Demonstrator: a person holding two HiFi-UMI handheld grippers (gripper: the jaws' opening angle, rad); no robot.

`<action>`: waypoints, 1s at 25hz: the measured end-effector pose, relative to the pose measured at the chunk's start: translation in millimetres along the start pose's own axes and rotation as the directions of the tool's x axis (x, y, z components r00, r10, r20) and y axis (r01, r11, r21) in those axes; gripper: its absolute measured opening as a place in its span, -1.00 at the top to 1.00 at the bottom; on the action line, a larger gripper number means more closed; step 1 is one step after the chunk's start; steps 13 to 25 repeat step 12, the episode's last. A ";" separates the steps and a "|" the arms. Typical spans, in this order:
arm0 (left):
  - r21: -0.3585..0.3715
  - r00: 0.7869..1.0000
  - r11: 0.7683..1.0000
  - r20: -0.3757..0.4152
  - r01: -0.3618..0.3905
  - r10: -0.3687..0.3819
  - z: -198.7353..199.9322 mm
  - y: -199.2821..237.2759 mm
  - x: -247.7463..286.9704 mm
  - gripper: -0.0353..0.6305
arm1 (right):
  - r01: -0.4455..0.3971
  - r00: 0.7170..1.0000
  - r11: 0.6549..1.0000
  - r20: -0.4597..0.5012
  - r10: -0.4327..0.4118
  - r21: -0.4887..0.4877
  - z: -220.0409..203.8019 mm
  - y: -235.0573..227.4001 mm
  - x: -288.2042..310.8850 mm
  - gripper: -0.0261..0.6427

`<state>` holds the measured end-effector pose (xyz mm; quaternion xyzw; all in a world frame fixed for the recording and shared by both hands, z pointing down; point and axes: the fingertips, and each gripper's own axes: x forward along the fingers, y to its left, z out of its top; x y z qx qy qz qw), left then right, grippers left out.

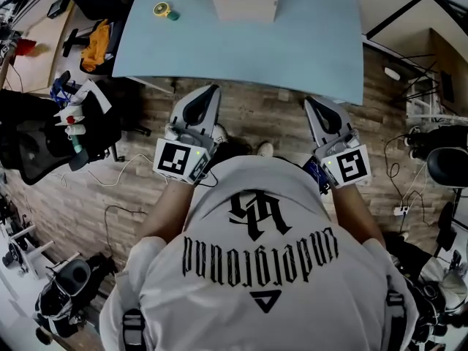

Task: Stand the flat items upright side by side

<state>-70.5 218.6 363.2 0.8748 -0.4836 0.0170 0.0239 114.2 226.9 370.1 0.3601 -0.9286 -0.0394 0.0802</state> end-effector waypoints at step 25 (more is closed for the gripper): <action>0.006 1.000 1.000 0.012 -0.002 0.002 2.7 0.0 3.7 0.90 | -0.021 1.000 1.000 -0.012 0.021 -0.003 -2.9 -5.1 7.0 0.91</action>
